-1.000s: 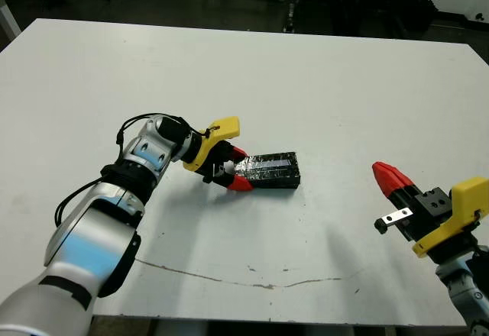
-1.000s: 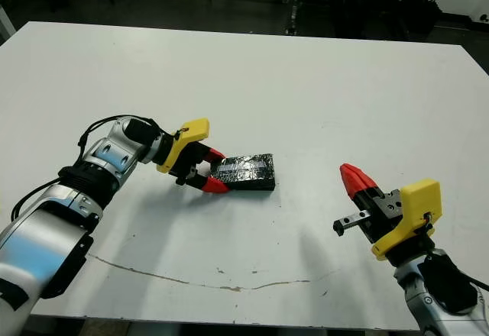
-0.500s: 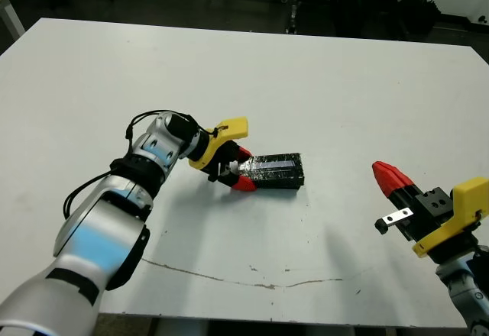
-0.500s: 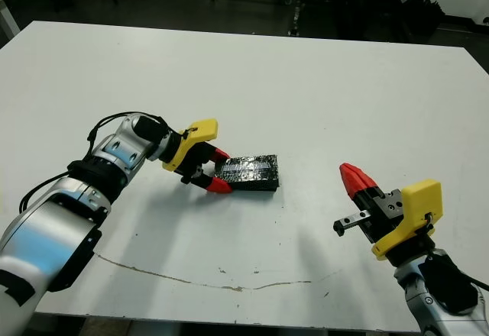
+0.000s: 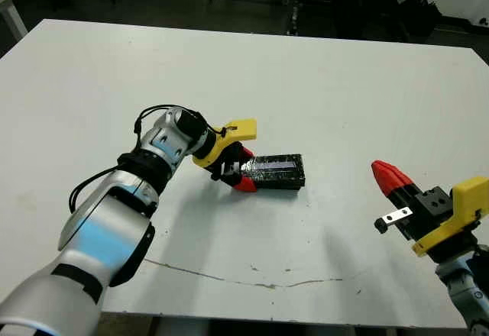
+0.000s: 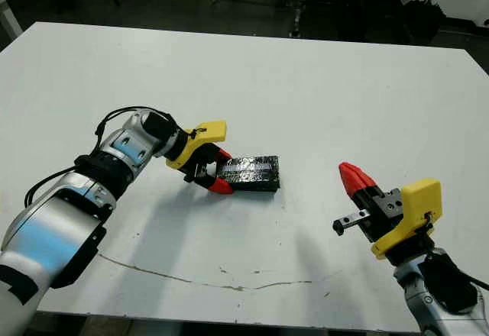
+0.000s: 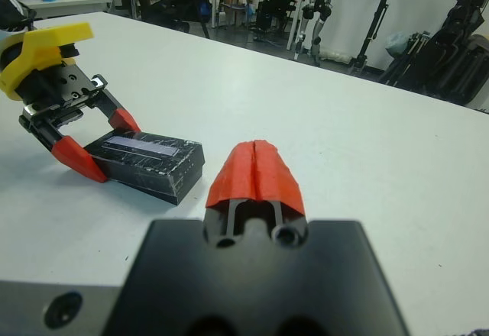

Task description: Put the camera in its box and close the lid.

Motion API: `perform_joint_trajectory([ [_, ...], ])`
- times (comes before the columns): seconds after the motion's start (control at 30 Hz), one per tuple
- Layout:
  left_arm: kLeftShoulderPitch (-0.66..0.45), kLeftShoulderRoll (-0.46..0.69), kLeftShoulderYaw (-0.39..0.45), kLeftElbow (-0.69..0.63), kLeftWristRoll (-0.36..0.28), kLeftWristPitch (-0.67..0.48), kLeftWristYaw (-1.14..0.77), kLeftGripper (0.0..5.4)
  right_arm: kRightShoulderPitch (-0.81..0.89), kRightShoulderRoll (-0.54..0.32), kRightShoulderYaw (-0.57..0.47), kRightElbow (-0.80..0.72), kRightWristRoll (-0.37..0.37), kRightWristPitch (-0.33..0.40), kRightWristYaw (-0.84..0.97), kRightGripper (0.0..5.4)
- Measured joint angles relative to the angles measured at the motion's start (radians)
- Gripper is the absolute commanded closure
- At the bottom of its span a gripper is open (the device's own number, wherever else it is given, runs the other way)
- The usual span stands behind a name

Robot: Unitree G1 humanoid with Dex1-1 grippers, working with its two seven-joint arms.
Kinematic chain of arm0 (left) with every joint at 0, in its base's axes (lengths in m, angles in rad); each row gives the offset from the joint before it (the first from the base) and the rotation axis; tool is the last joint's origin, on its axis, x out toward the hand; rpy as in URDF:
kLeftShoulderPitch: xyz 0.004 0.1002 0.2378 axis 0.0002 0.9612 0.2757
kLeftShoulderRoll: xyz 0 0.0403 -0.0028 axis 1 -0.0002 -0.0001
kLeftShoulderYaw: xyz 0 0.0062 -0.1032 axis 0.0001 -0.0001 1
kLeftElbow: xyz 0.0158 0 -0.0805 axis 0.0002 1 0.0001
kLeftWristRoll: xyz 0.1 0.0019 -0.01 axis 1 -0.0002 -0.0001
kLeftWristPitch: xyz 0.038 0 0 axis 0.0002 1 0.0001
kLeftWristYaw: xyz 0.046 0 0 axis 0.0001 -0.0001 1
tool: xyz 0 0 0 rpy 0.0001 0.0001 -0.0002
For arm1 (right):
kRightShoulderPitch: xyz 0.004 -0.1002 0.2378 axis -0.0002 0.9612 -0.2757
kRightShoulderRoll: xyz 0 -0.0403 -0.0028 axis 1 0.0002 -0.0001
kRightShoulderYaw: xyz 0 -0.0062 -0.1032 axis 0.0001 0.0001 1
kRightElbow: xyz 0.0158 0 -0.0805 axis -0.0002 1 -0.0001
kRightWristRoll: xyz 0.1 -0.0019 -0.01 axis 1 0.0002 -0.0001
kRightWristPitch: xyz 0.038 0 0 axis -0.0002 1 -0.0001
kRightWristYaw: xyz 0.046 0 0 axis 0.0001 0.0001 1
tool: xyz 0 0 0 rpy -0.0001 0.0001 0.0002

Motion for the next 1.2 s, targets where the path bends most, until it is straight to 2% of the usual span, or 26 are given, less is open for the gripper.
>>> perform_joint_trajectory([
  [0.37,0.000,-0.001,-0.011,-0.021,0.001,0.055,-0.002,2.23,0.002,0.000,0.002,0.000,0.007,0.000,-0.001,5.40],
  [0.67,0.032,0.003,-0.012,-0.087,0.008,0.093,0.005,2.23,0.015,0.003,0.007,0.000,0.007,0.000,-0.002,5.40],
  [0.77,0.042,0.006,-0.014,-0.118,0.014,0.102,0.006,1.81,0.016,0.005,0.009,-0.001,0.007,0.000,-0.004,5.40],
  [1.0,0.085,0.007,-0.054,-0.215,0.021,-0.070,0.068,0.89,0.017,0.007,0.013,-0.001,0.023,0.000,-0.005,5.40],
  [1.2,0.110,0.012,-0.053,-0.259,0.008,-0.077,0.072,0.03,0.017,0.007,0.018,0.000,0.022,0.000,-0.007,5.40],
])
